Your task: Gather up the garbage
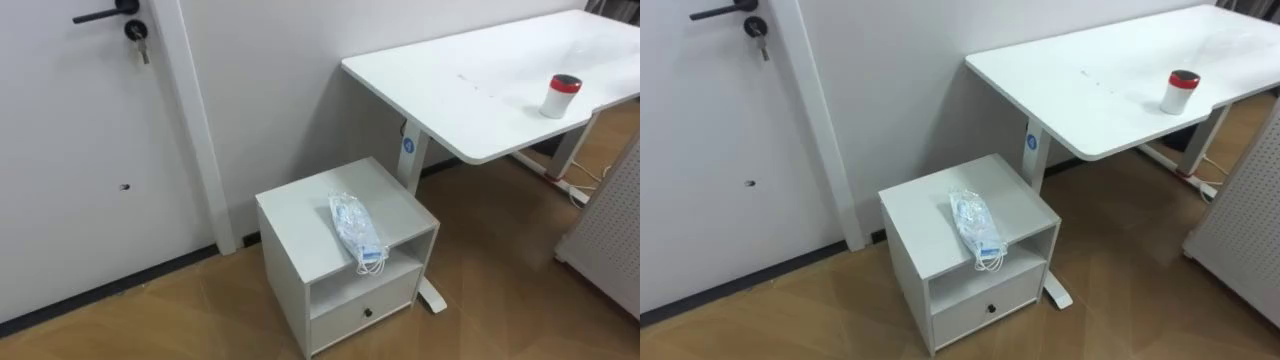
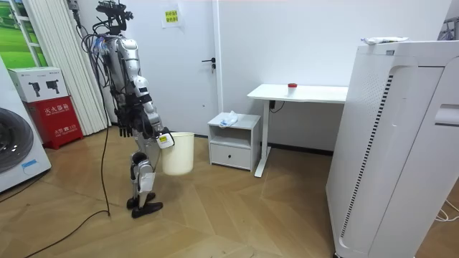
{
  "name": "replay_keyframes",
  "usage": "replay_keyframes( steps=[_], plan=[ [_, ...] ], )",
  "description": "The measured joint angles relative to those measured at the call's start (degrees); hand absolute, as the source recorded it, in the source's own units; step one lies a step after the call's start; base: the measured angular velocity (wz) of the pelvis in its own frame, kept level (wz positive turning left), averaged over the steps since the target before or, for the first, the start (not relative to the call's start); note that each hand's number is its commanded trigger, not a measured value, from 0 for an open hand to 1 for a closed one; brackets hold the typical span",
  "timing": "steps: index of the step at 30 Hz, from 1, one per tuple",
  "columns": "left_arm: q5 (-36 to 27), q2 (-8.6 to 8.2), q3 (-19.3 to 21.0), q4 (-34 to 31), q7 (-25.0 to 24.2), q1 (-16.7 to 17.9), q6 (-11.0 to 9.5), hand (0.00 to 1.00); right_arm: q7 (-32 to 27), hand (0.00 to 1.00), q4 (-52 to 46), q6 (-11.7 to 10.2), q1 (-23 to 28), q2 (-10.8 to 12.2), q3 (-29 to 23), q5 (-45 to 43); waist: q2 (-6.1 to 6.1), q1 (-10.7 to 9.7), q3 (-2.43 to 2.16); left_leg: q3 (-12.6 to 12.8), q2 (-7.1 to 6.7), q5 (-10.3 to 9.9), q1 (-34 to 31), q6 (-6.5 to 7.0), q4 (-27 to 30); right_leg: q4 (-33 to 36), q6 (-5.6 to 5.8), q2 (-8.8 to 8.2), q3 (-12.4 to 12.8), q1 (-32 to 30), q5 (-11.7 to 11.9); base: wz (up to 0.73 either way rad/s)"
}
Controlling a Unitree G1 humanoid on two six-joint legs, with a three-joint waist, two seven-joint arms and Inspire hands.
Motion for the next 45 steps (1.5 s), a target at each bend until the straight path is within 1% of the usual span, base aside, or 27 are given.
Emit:
replay_keyframes(
  steps=[2, 3, 10, 13, 17, 19, 20, 21, 24, 27, 28, 29, 30, 31, 32, 33, 34, 36, 37, 38, 39, 40, 41, 42, 43, 44, 45],
  plan=[
    [-0.46, -0.02, -0.23, 0.02, 0.15, 0.04, 0.09, 0.0, -0.05, 1.0, 0.0, -0.01, 0.02, 0.02, 0.22, 0.08, 0.05, 0.14, 0.07, 0.0, 0.01, 0.0, 0.32, 0.0, -0.52, -0.19, 0.0, 0.17, 1.23, 0.0, -0.01, -0.05],
    [-1.59, -0.02, -0.24, 0.01, 0.18, -0.11, 0.22, 0.0, -0.09, 1.0, -0.02, -0.02, -0.01, 0.02, 0.5, 0.06, -0.36, 0.11, -0.11, 0.0, 0.0, 0.0, 0.16, 0.0, -0.53, -0.47, 0.0, 0.17, 1.14, 0.01, -0.01, -0.03],
    [-2.08, -0.09, -0.19, -0.04, -0.08, -0.65, 0.17, 0.0, -0.11, 1.0, -0.74, 0.01, -0.14, 0.24, 0.52, -0.37, -1.39, 0.07, 0.04, -0.01, 0.03, -0.01, -1.37, 0.01, -0.47, -1.01, -0.07, 0.31, 1.18, -1.02, -0.04, 0.01],
    [-1.92, -0.09, -0.2, -0.05, -0.2, -0.82, 0.15, 0.0, -0.1, 1.0, -1.2, 0.03, -0.14, 0.26, 0.5, -0.62, -1.26, 0.09, -0.02, 0.02, 0.22, -0.1, -2.13, 0.16, -0.4, -0.88, -0.21, 0.58, 1.53, -1.79, -0.05, 0.04],
    [-1.93, -0.04, -0.19, -0.01, -0.12, -0.68, -0.07, 0.0, -0.09, 1.0, -1.28, 0.03, -0.13, 0.33, 0.51, -0.61, -1.07, 0.16, 0.0, 0.02, 0.98, -0.96, -2.35, 1.87, -0.46, -0.64, -1.05, 1.59, 2.58, -2.32, -0.03, -0.05],
    [-1.8, -0.04, -0.19, 0.02, -0.07, -0.65, -0.16, 0.0, -0.09, 1.0, -1.22, 0.03, -0.04, 0.45, 0.5, -0.61, -1.04, 0.12, -0.09, 0.03, 1.16, -0.97, -2.37, 1.91, -0.5, -0.63, -1.29, 1.78, 2.67, -2.34, 0.1, -0.02],
    [-1.76, -0.1, -0.2, 0.18, -0.07, -0.65, -0.2, 0.0, -0.09, 1.0, -1.12, 0.03, -0.03, 0.45, 0.44, -0.59, -1.45, 0.02, 0.12, 0.02, 1.26, -0.98, -2.4, 1.91, -0.49, -0.58, -1.42, 1.86, 2.66, -2.34, 0.11, 0.0],
    [-1.88, -0.09, -0.2, 0.24, -0.07, -0.66, -0.17, 0.0, -0.09, 1.0, -1.02, 0.03, -0.06, 0.46, 0.44, -0.56, -1.14, -0.07, -0.07, 0.02, 1.3, -0.98, -2.37, 1.91, -0.37, -0.53, -1.49, 1.89, 2.67, -2.33, 0.08, 0.0],
    [-1.85, -0.07, -0.6, 0.28, -0.1, -0.45, 0.01, 0.0, -0.1, 1.0, -0.92, 0.04, -0.12, 0.41, 0.45, -0.43, -1.26, -0.34, -0.14, 0.07, 1.38, -1.21, -3.16, 1.76, 1.33, 0.78, -2.27, 1.84, 2.59, -3.23, -0.52, 0.0],
    [-1.55, 0.09, -0.49, 0.91, -0.28, -0.93, 0.02, 0.0, -0.02, 1.0, -0.85, 0.06, -0.46, 0.42, 0.41, -0.23, -1.3, -0.22, -0.01, 1.72, 1.95, -2.75, -6.37, -0.04, 8.52, 4.27, -2.84, 1.67, 2.26, -5.22, -2.27, -0.04],
    [-1.55, 0.18, -0.48, 1.72, -0.3, -1.01, 0.02, 0.0, 0.03, 1.0, -0.76, 0.06, -0.48, 0.42, 0.48, -0.19, -1.57, -0.19, 0.07, 2.68, 2.38, -3.16, -8.35, -0.79, 13.44, 4.98, -3.03, 1.56, 2.47, -5.28, -3.19, -0.11],
    [-1.56, 0.16, -0.5, 2.06, -0.33, -0.95, 0.15, 0.0, -0.08, 1.0, -0.74, 0.05, -0.39, 0.41, 0.4, -0.13, -1.48, -0.44, 0.06, 3.76, 3.17, -3.58, -10.03, -1.55, 18.36, 6.17, -3.81, 1.65, 2.74, -5.2, -4.5, -0.08],
    [-1.66, 0.14, -0.51, 2.06, -0.32, -0.88, 0.23, 0.0, -0.12, 1.0, -0.73, 0.05, -0.35, 0.42, 0.35, -0.04, -1.61, -0.59, 0.14, 3.97, 3.51, -3.61, -10.87, -1.62, 20.69, 6.74, -4.1, 1.73, 2.75, -5.21, -5.12, -0.07],
    [-1.72, 0.08, -0.54, 2.04, -0.32, 0.0, 0.15, 0.0, -0.26, 1.0, -0.74, 0.07, -0.19, 0.42, 0.34, 0.45, -1.65, -0.42, 0.22, 4.53, 4.29, -3.3, -12.64, -2.12, 25.2, 7.91, -4.52, 1.86, 2.93, -5.23, -5.75, -0.09],
    [-1.85, 0.04, -0.75, 1.95, -0.35, 0.12, -0.12, 0.0, -0.46, 1.0, -0.93, 0.14, -0.48, 0.38, 0.36, 0.66, -1.71, -0.38, 0.2, 4.6, 4.95, -1.92, -15.55, -3.92, 30.41, 9.0, -4.89, 1.89, 3.6, -4.86, -6.3, -0.17],
    [-1.86, -0.08, -0.83, 1.97, -0.34, 0.27, -0.24, 0.0, -0.63, 1.0, -0.91, 0.14, -0.47, 0.33, 0.4, 0.74, -1.74, -0.22, 0.2, 4.5, 4.98, -2.31, -16.55, -4.1, 31.5, 9.48, -4.97, 1.87, 4.31, -4.77, -6.61, -0.12],
    [-1.94, -0.18, -1.07, 2.05, -0.38, 0.41, -0.28, 0.0, -0.71, 1.0, -0.8, 0.11, -0.3, 0.26, 0.51, 2.04, -1.8, -0.16, 0.19, 4.34, 4.87, -2.8, -19.0, -3.29, 28.96, 10.05, -4.88, 1.82, 4.97, -4.84, -7.13, -0.09],
    [-2.14, -0.12, -1.7, 2.11, -0.36, 0.6, -0.37, 0.0, -1.2, 1.0, -0.87, 0.75, 0.45, 0.15, 0.52, 4.29, -1.85, 0.42, 0.15, 3.93, 4.85, -1.71, -23.44, -4.32, 21.47, 10.46, -4.73, 1.49, 5.56, -5.02, -7.96, -0.15],
    [-2.06, -0.1, -1.76, 2.09, -0.29, 1.27, -0.5, 0.0, -1.56, 1.0, -1.3, 1.2, 0.87, 0.09, 0.53, 4.36, -1.89, 1.05, 0.16, 3.42, 4.95, 1.79, -25.12, -5.12, 14.49, 10.51, -4.58, 1.04, 5.84, -4.31, -8.6, -0.43],
    [-2.07, -0.15, -1.72, 2.02, -0.37, 2.35, -0.99, 0.0, -1.85, 1.0, -1.51, 1.4, 1.33, 0.1, 0.53, 4.29, -2.22, 1.46, -0.15, 2.76, 4.89, 6.67, -25.61, -5.28, 10.15, 10.59, -4.3, 0.23, 6.5, -3.6, -9.44, -0.48],
    [-2.07, -0.18, -1.73, 2.01, -0.43, 2.85, -1.21, 0.0, -2.03, 1.0, -1.62, 1.52, 1.4, 0.09, 0.53, 4.21, -2.4, 1.41, -0.28, 2.82, 4.77, 8.59, -25.34, -5.37, 8.88, 10.56, -4.04, -0.1, 7.02, -3.27, -9.91, -0.38],
    [-1.87, -0.18, -1.68, 1.96, -0.52, 3.15, -1.31, 0.0, -2.23, 1.0, -2.15, 1.76, 1.75, 0.03, 0.52, 4.2, -2.65, 0.97, -0.63, 3.28, 4.3, 11.09, -24.85, -4.09, 8.25, 10.32, -2.94, -0.5, 7.6, -2.96, -10.45, -0.21],
    [-1.75, -0.15, -1.14, 1.81, -0.53, 3.01, -1.91, 0.0, -2.27, 1.0, -2.3, 1.9, 2.03, 0.04, 0.51, 4.2, -2.95, 0.81, -0.93, 4.01, 3.92, 11.7, -24.7, -2.53, 8.94, 10.17, -2.39, -1.05, 8.04, -2.59, -10.92, -0.22],
    [-2.03, -0.11, -0.94, 1.81, -0.56, 3.1, -2.34, 0.0, -2.28, 1.0, -2.26, 1.97, 1.83, 0.02, 0.54, 4.14, -3.38, 1.03, -0.7, 4.65, 3.9, 11.31, -24.66, -1.62, 9.71, 10.14, -2.24, -1.34, 8.37, -2.35, -11.24, -0.31],
    [-2.19, 0.08, -0.93, 1.77, -0.66, 2.73, -3.05, 0.0, -2.31, 1.0, -2.3, 2.02, 1.57, 0.04, 0.59, 3.78, -3.72, 1.15, -0.67, 5.74, 3.79, 9.67, -24.86, -0.75, 12.17, 10.07, -1.84, -2.09, 8.95, -1.87, -11.85, -0.31],
    [-2.27, 0.11, -0.99, 1.57, -1.03, 1.96, -3.52, 0.0, -2.33, 1.0, -2.71, 1.83, 1.67, -0.07, 0.59, 3.76, -4.07, 0.99, -0.55, 6.68, 3.86, 7.46, -25.05, -0.45, 14.66, 9.94, -1.47, -2.61, 9.45, -1.02, -12.36, -0.27],
    [-2.28, 0.1, -1.11, 1.33, -1.25, 1.55, -3.69, 0.0, -2.35, 1.0, -2.93, 1.76, 1.7, -0.1, 0.6, 3.47, -4.17, 1.1, -0.51, 7.12, 3.95, 6.24, -25.06, -0.35, 15.75, 10.07, -1.38, -2.85, 9.78, -0.66, -12.74, -0.28]
  ],
)
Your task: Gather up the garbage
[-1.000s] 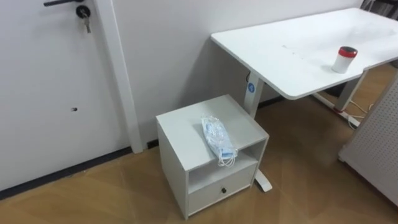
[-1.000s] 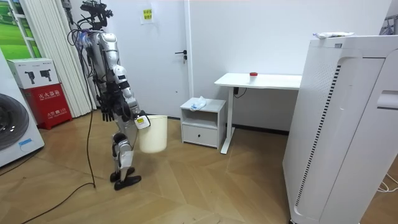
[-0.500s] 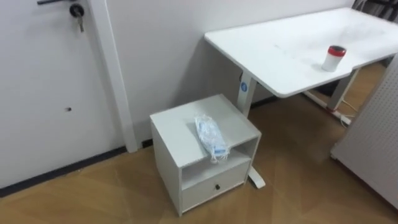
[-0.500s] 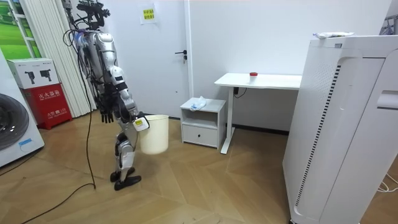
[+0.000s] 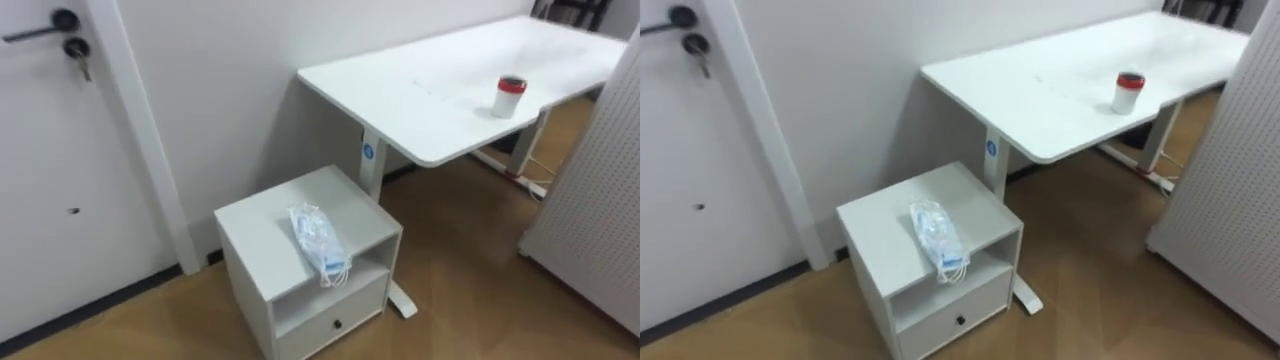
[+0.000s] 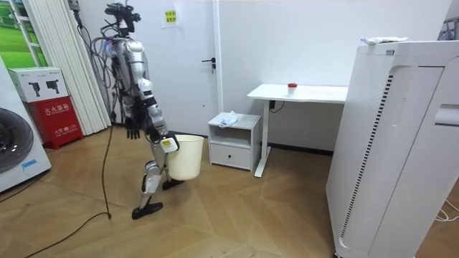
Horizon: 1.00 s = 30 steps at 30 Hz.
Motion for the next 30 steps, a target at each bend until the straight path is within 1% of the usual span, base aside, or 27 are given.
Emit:
replay_keyframes(
  steps=[1, 2, 3, 4, 5, 6, 7, 8, 9, 10, 11, 12, 13, 14, 15, 16, 17, 18, 19, 20, 21, 22, 23, 24, 26, 27, 30],
  plan=[
    [0.02, -0.03, -0.03, -0.12, -0.12, -0.63, -0.71, 0.0, -0.17, 1.0, -0.96, 0.01, -0.12, -0.07, 0.58, -1.31, -0.33, 0.53, -0.01, 0.59, -0.1, -2.32, 0.08, 0.06, 1.52, 0.98, 0.56, -0.59, 0.73, 0.54, -0.78, -0.3],
    [-0.51, -0.03, -0.03, -0.12, -0.09, -1.54, -1.61, 0.0, -0.55, 1.0, -1.47, -0.12, -0.24, -0.08, 1.12, -1.79, -0.3, 0.56, 0.06, 0.75, -0.22, -4.29, 0.52, 0.15, 3.01, 3.88, 1.32, -1.1, 0.34, 0.23, -1.19, -0.28],
    [-1.12, 0.02, -0.03, -0.14, 0.0, -1.91, -2.06, 0.0, -0.65, 1.0, -1.64, -0.2, -0.05, -0.04, 1.17, -1.78, -0.34, 0.53, 0.05, 1.06, -0.27, -5.19, 1.05, 0.29, 3.33, 6.49, 1.74, -1.54, -0.17, -0.43, -1.38, -0.19],
    [-1.51, 0.06, -0.07, -0.22, 0.19, -2.54, -2.92, 0.0, -1.27, 1.0, -2.52, -0.32, -0.45, -0.04, 1.14, -1.81, -0.33, 0.67, 0.08, 2.01, -0.32, -6.73, 2.19, 0.72, 3.81, 14.28, 2.91, -2.81, -1.84, -2.9, -0.96, -0.25],
    [-1.53, 0.07, -0.08, -0.77, 0.33, -2.82, -3.63, 0.0, -1.78, 1.0, -3.89, -0.71, -0.49, -0.15, 1.14, -1.93, -0.54, 1.06, 0.23, 2.59, -0.97, -7.75, 3.72, 0.85, 3.69, 22.52, 5.62, -4.95, -3.51, -6.08, 0.97, -0.22],
    [-1.52, 0.09, -0.18, -1.07, 0.53, -2.87, -3.87, 0.0, -1.83, 1.0, -4.19, -1.09, -0.45, -0.24, 1.24, -1.92, -0.51, 1.08, 0.25, 2.91, -1.04, -8.36, 4.71, 1.12, 3.64, 25.86, 6.38, -5.72, -4.22, -7.03, 2.56, -0.22],
    [-1.52, 0.09, -0.32, -1.12, 1.48, -3.25, -4.3, 0.0, -1.99, 1.0, -4.04, -1.73, -0.58, -0.3, 1.32, -1.95, -0.04, 1.49, 0.44, 3.05, -1.06, -9.43, 7.13, 1.22, 2.93, 31.09, 6.56, -6.6, -4.9, -8.61, 7.03, -0.13],
    [-1.33, 0.23, -1.01, -1.21, 2.5, -3.89, -4.42, 0.0, -2.17, 1.0, -3.85, -1.99, -0.57, -0.23, 1.74, -1.93, 0.77, 1.59, 0.37, 2.67, -0.75, -10.18, 9.27, 1.22, 1.68, 34.98, 5.96, -6.81, -5.84, -10.26, 11.44, -0.16],
    [-1.38, 0.27, -1.22, -1.5, 2.93, -3.99, -4.41, 0.0, -2.27, 1.0, -4.31, -2.19, -0.78, -0.23, 2.02, -1.93, 1.26, 1.75, 0.17, 2.45, -0.69, -10.3, 10.08, 1.1, 0.72, 36.17, 5.62, -7.03, -6.32, -11.63, 11.67, -0.13],
    [-1.27, 0.27, -1.21, -2.51, 3.71, -4.17, -4.53, 0.0, -2.36, 1.0, -5.47, -2.35, -1.08, -0.23, 2.33, -1.92, 1.63, 1.73, 0.29, 2.41, -0.1, -10.3, 11.07, 0.96, -0.68, 36.81, 5.06, -7.3, -7.54, -15.06, 9.27, -0.04],
    [-1.54, 0.48, -1.35, -3.25, 4.12, -4.44, -4.88, 0.0, -2.17, 1.0, -6.23, -2.6, -1.5, -0.24, 2.46, -1.56, 2.3, 1.39, 0.68, 2.13, 0.84, -10.18, 11.96, 0.73, -1.7, 34.27, 4.68, -6.84, -8.27, -17.99, 7.15, 0.07],
    [-2.04, 0.57, -1.64, -3.51, 4.41, -4.55, -5.04, 0.0, -2.13, 1.0, -6.32, -2.99, -1.74, -0.26, 2.58, -1.43, 2.65, 1.22, 0.67, 1.58, 1.27, -10.23, 12.28, 0.59, -2.16, 31.53, 4.59, -6.39, -8.52, -19.0, 6.55, 0.2],
    [-3.39, 0.69, -2.53, -4.21, 5.25, -5.05, -5.14, 0.0, -2.13, 1.0, -6.06, -3.49, -1.86, -0.32, 3.07, -1.43, 3.01, 0.95, 0.65, 1.05, 1.93, -10.06, 13.42, 0.18, -3.69, 23.27, 4.38, -5.52, -8.96, -20.16, 6.36, 0.18],
    [-4.12, 0.65, -2.53, -4.96, 5.51, -5.07, -5.22, 0.0, -2.15, 1.0, -5.88, -3.74, -1.88, -0.31, 3.48, -1.45, 3.05, 1.06, 0.64, 0.73, 2.13, -9.92, 13.92, -0.11, -4.56, 18.29, 4.16, -5.22, -8.95, -20.37, 6.64, 0.2],
    [-5.67, 0.46, -2.52, -6.7, 6.29, -5.01, -5.63, 0.0, -2.1, 1.0, -5.97, -4.33, -1.88, -0.12, 3.91, -1.51, 2.75, 0.97, 0.59, 0.49, 2.1, -9.69, 14.89, -0.54, -6.11, 8.32, 3.94, -4.88, -9.5, -20.31, 8.74, 0.32],
    [-6.95, 0.05, -2.44, -7.4, 6.86, -5.38, -6.15, 0.0, -2.31, 1.0, -5.72, -5.04, -2.09, -0.02, 3.81, -1.94, 3.13, 0.32, 0.58, -0.54, 2.46, -10.01, 15.78, -1.25, -6.46, 5.03, 4.1, -4.05, -9.37, -20.36, 14.6, 0.37],
    [-7.35, -0.2, -2.42, -7.88, 7.06, -5.35, -6.36, 0.0, -2.37, 1.0, -5.28, -5.4, -2.12, -0.01, 3.76, -2.19, 3.07, -0.04, 0.01, -1.07, 2.64, -9.89, 16.06, -1.65, -6.63, 4.02, 4.05, -3.49, -9.59, -19.61, 14.8, 0.27],
    [-7.41, -0.25, -2.34, -8.72, 7.21, -5.47, -7.45, 0.0, -2.36, 1.0, -4.65, -6.0, -2.58, -0.06, 3.79, -3.69, 3.66, -0.05, 0.01, -1.25, 3.08, -9.61, 16.33, -2.13, -7.06, 2.18, 3.54, -2.59, -10.41, -18.12, 15.17, 0.04],
    [-7.19, -0.17, -2.17, -9.78, 7.79, -5.67, -8.04, 0.0, -2.19, 1.0, -4.78, -6.99, -2.83, -0.07, 3.9, -4.65, 4.01, -0.24, 0.39, -1.18, 3.53, -9.31, 16.52, -2.64, -7.02, 0.46, 3.15, -2.21, -10.19, -16.73, 15.54, 0.0],
    [-7.17, -0.15, -2.2, -10.44, 8.61, -5.54, -8.86, 0.0, -2.17, 1.0, -4.73, -7.97, -2.86, 0.05, 4.1, -5.38, 3.31, -0.54, 1.14, -1.22, 4.13, -9.1, 15.04, -3.42, -4.53, -1.35, 3.08, -2.19, -9.14, -15.2, 15.73, 0.07],
    [-7.16, -0.23, -2.3, -10.7, 8.93, -5.71, -9.36, 0.0, -2.25, 1.0, -4.47, -8.16, -2.91, -0.02, 4.32, -5.65, 3.37, -0.48, 1.17, -1.66, 4.05, -8.77, 14.15, -4.01, -4.79, -1.78, 3.19, -2.16, -7.71, -14.88, 15.79, 0.38],
    [-7.06, -0.39, -2.49, -12.24, 9.05, -6.75, -10.19, 0.0, -2.26, 1.0, -3.76, -8.58, -3.1, -0.43, 4.38, -5.54, 3.92, -1.44, 0.88, -2.83, 4.18, -7.07, 11.76, -3.92, -8.73, -1.93, 3.46, -1.8, -5.47, -14.91, 15.66, 0.3],
    [-6.54, -0.35, -2.56, -14.43, 9.94, -6.93, -11.09, 0.0, -2.22, 1.0, -2.87, -8.65, -3.35, -0.32, 4.57, -5.61, 3.78, -0.96, 0.37, -2.02, 3.91, -5.72, 11.83, -3.6, -8.77, -1.98, 4.11, -2.02, -4.14, -15.72, 15.28, 0.17],
    [-6.17, -0.35, -2.55, -15.54, 10.6, -6.93, -11.58, 0.0, -2.12, 1.0, -2.62, -8.68, -3.51, -0.33, 4.66, -5.65, 3.62, -0.35, 0.37, -1.55, 3.9, -5.64, 12.06, -3.56, -9.34, -2.09, 4.17, -2.0, -4.29, -15.91, 15.3, -0.21],
    [-3.35, -0.19, -2.66, -19.35, 12.68, -7.26, -11.95, 0.0, -1.78, 1.0, -2.41, -8.97, -4.57, -0.32, 5.62, -5.77, 3.22, -0.12, 0.67, -1.37, 3.83, -5.64, 11.97, -3.56, -9.62, -2.14, 4.21, -1.71, -5.82, -16.34, 15.27, -0.14],
    [-1.06, -0.19, -2.98, -20.99, 13.81, -8.4, -12.13, 0.0, -1.6, 1.0, -2.14, -9.47, -4.89, -0.33, 6.04, -5.87, 3.21, -0.18, 0.72, -1.85, 3.74, -5.64, 11.83, -3.56, -9.71, -2.26, 4.18, -1.85, -7.44, -16.42, 15.29, 0.0],
    [1.64, -0.14, -3.19, -23.15, 16.52, -12.24, -14.15, 0.0, -1.44, 1.0, -0.83, -9.83, -6.47, -0.39, 6.29, -6.47, 3.42, -0.27, 0.87, -2.24, 3.6, -5.65, 10.96, -3.56, -9.73, -2.83, 4.18, -1.91, -7.87, -17.02, 15.29, -0.07]
  ],
)
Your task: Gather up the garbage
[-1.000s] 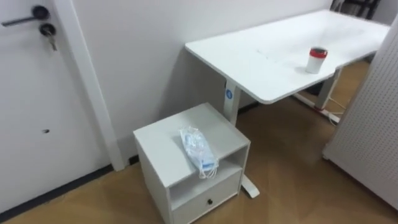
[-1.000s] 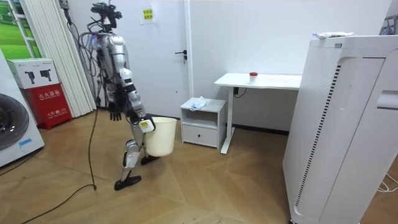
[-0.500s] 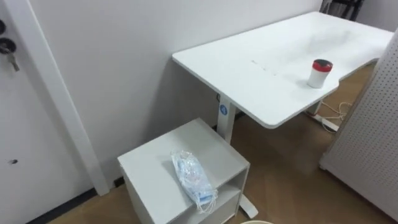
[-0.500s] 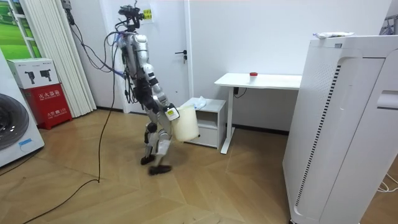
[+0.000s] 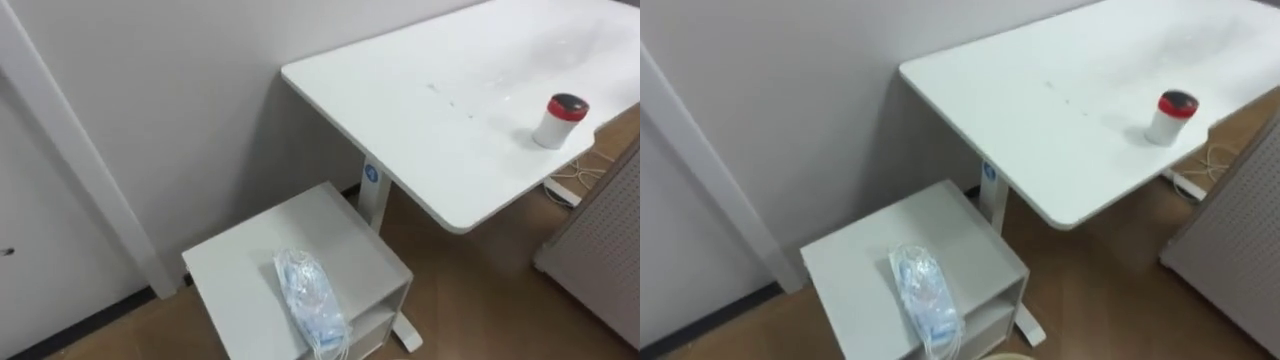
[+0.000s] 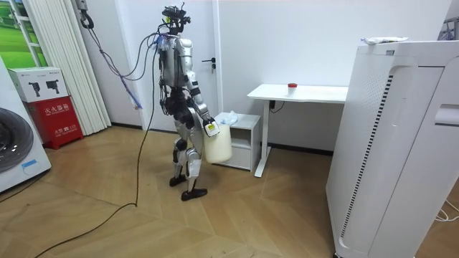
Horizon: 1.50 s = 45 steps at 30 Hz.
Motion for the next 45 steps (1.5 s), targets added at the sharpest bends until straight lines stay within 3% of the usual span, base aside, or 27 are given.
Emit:
replay_keyframes(
  steps=[3, 5, 9, 13, 14, 19, 23, 27, 31, 35, 40, 45],
  plan=[
    [0.28, 0.2, -0.12, -1.17, 4.02, -4.62, -2.17, 0.0, -0.09, 1.0, 0.94, -0.1, -2.71, -0.28, 0.53, -0.82, 0.85, -0.84, 0.48, -0.5, -0.29, 0.01, -3.5, 0.02, 0.59, 1.66, -0.07, -0.24, -0.27, -3.84, -0.04, -0.07],
    [0.17, 0.25, -0.77, -0.73, 6.59, -7.93, -3.27, 0.0, -0.12, 1.0, 2.22, -0.18, -5.13, -0.53, 0.57, -0.29, 1.23, -1.55, 1.06, -0.53, -0.54, 0.01, -6.6, 0.02, 2.79, 6.41, -0.61, -1.3, -0.77, -8.49, -0.74, -0.1],
    [-0.36, 0.51, -1.77, -0.23, 8.56, -12.79, -3.73, 0.0, -0.52, 1.0, 1.79, -1.29, -7.9, -1.46, 3.07, -0.27, 2.16, -2.53, 2.24, -0.51, -0.59, -0.26, -12.65, 0.42, 6.71, 10.13, -1.0, -1.98, -0.76, -14.58, -1.04, -0.04],
    [-0.45, 0.92, -2.49, 1.93, 12.46, -18.91, -5.05, 0.0, -2.1, 1.0, 1.56, -1.63, -11.17, -1.55, 5.61, 0.49, 2.28, -3.14, 2.82, -0.35, -0.4, -0.79, -19.16, 0.69, 11.34, 14.83, -1.71, -2.35, -0.13, -21.32, -1.44, -0.03],
    [-0.51, 1.24, -2.89, 1.99, 13.42, -19.94, -5.58, 0.0, -2.5, 1.0, 1.42, -2.0, -11.81, -1.72, 6.59, 1.06, 2.38, -3.31, 3.12, -0.37, -0.19, -1.09, -20.65, 0.7, 12.56, 16.06, -1.92, -2.34, -0.05, -22.75, -1.49, -0.06],
    [-1.22, 3.21, -4.7, 2.51, 17.47, -22.25, -6.22, 0.0, -3.2, 1.0, 0.44, -2.78, -12.2, -1.92, 9.55, 4.5, 2.26, -5.08, 3.73, -0.16, 0.69, -1.98, -24.63, 0.61, 17.38, 19.44, -2.66, -2.13, 0.6, -26.43, -2.14, -0.04],
    [-1.02, 5.3, -6.97, 2.81, 20.11, -24.21, -6.25, 0.0, -3.34, 1.0, -0.46, -3.2, -12.03, -2.44, 10.45, 7.92, 2.68, -6.56, 3.83, -0.1, 1.53, -2.02, -28.56, 0.55, 19.92, 20.13, -3.07, -1.25, 0.49, -29.78, -1.24, -0.08],
    [-0.68, 5.78, -8.13, 3.37, 21.36, -26.87, -6.26, 0.0, -3.0, 1.0, -0.78, -3.21, -12.07, -3.27, 10.52, 10.67, 2.78, -7.49, 3.89, 0.25, 1.81, -2.16, -31.32, 0.61, 21.63, 21.83, -3.42, -1.34, 0.59, -32.64, -1.12, -0.05],
    [3.99, 7.3, -10.43, 5.82, 22.8, -30.34, -6.23, 0.0, -3.26, 1.0, -2.09, -3.22, -12.05, -3.78, 11.36, 12.56, 3.09, -7.89, 4.11, 1.21, 3.33, -3.6, -33.66, 0.45, 24.51, 23.46, -3.76, -0.32, 1.25, -34.99, -1.34, -0.16],
    [7.73, 8.6, -13.97, 8.1, 23.36, -33.31, -5.8, 0.0, -3.12, 1.0, -3.52, -3.25, -12.25, -4.06, 11.84, 14.14, 3.74, -9.6, 4.47, 0.87, 3.45, -3.89, -35.4, 0.44, 25.49, 24.09, -3.94, -0.35, 0.78, -36.4, -1.58, 0.01],
    [11.63, 11.31, -18.67, 8.53, 23.45, -34.61, -4.6, 0.0, -2.6, 1.0, -4.09, -3.15, -12.26, -4.34, 11.84, 16.52, 3.88, -10.96, 4.53, 0.87, 3.53, -4.25, -38.04, 0.33, 26.51, 25.3, -4.01, -0.22, 1.25, -39.13, -1.92, -0.01],
    [19.24, 11.83, -21.02, 8.62, 23.46, -34.87, -2.68, 0.0, -2.55, 1.0, -6.48, -3.08, -11.61, -4.73, 13.46, 20.14, 3.85, -11.43, 4.55, 1.15, 3.81, -4.72, -39.49, 0.17, 27.18, 25.85, -4.08, 0.13, 1.73, -40.85, -2.06, -0.07]
  ],
)
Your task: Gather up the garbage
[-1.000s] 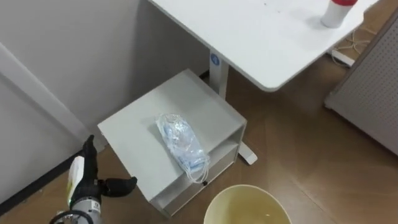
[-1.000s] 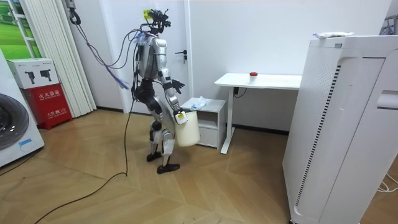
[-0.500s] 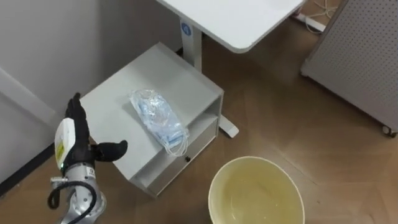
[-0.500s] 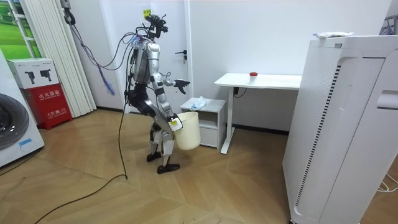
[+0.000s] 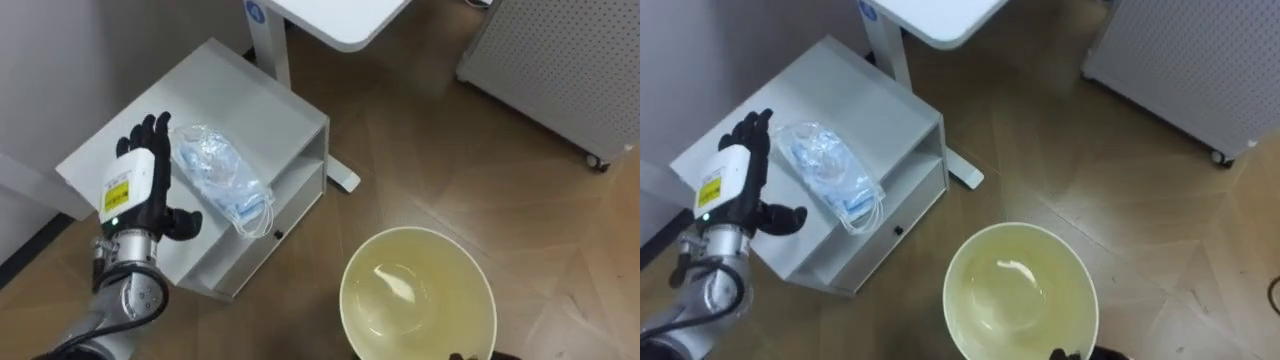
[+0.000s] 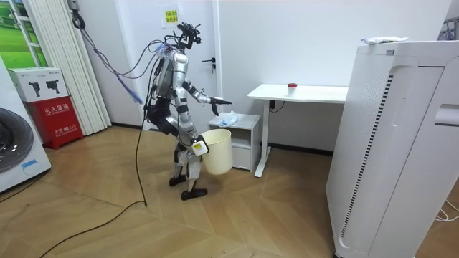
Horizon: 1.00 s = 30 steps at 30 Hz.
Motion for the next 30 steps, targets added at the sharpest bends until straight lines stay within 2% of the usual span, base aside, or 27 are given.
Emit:
replay_keyframes(
  steps=[2, 7, 13, 19, 25, 30],
  plan=[
    [2.08, 0.04, -0.86, 0.71, 0.0, -0.93, 0.41, 0.0, 0.55, 1.0, -1.26, -0.01, 0.25, -0.26, 1.11, 1.56, -0.02, -0.14, 0.01, -0.25, 0.74, -0.56, -1.3, -0.09, 1.22, 0.28, -0.12, 0.47, -0.2, -0.83, -0.16, -0.06],
    [2.38, 0.19, -1.14, 2.33, -0.02, -2.18, 2.16, 0.0, 1.2, 1.0, -4.76, 0.69, 0.68, -0.7, 2.6, 2.81, -0.15, -1.27, 0.08, -0.57, 1.7, -1.7, -3.73, -0.02, 3.82, 1.64, -0.31, 1.01, -0.48, -2.69, -0.47, -0.05],
    [2.94, 0.05, -2.15, 4.41, -0.7, -2.17, 2.51, 0.0, 1.56, 1.0, -7.59, 1.15, 1.25, -0.82, 2.83, 2.8, -0.21, -2.68, 0.1, -0.45, 1.69, -2.01, -4.95, 0.32, 4.77, 2.38, -0.1, 0.94, -0.19, -3.87, -0.62, -0.01],
    [3.23, 0.06, -4.6, 4.92, -2.55, -2.18, 2.67, 0.0, 2.52, 1.0, -7.8, 0.67, 1.3, -1.03, 2.82, 3.2, -0.24, -2.8, 0.11, -0.31, 1.63, -2.12, -5.88, 0.47, 5.01, 2.74, 0.01, 0.74, -0.13, -4.96, -0.7, 0.0],
    [4.54, 0.07, -5.81, 7.17, -5.62, -2.19, 4.72, 0.0, 3.9, 1.0, -10.11, 0.84, 2.34, -1.41, 2.8, 4.09, -0.24, -4.03, 0.11, -0.23, 1.59, -2.22, -7.27, 0.5, 5.35, 3.22, -0.06, 0.44, -0.11, -6.4, -0.86, 0.0],
    [4.67, 0.07, -7.46, 8.92, -8.03, -3.71, 5.01, 0.0, 4.29, 1.0, -11.08, 1.16, 2.4, -1.55, 2.83, 4.19, -0.24, -4.32, 0.11, -0.23, 1.58, -2.23, -7.49, 0.53, 5.41, 3.22, -0.05, 0.41, -0.09, -6.6, -0.86, 0.0]
  ],
)
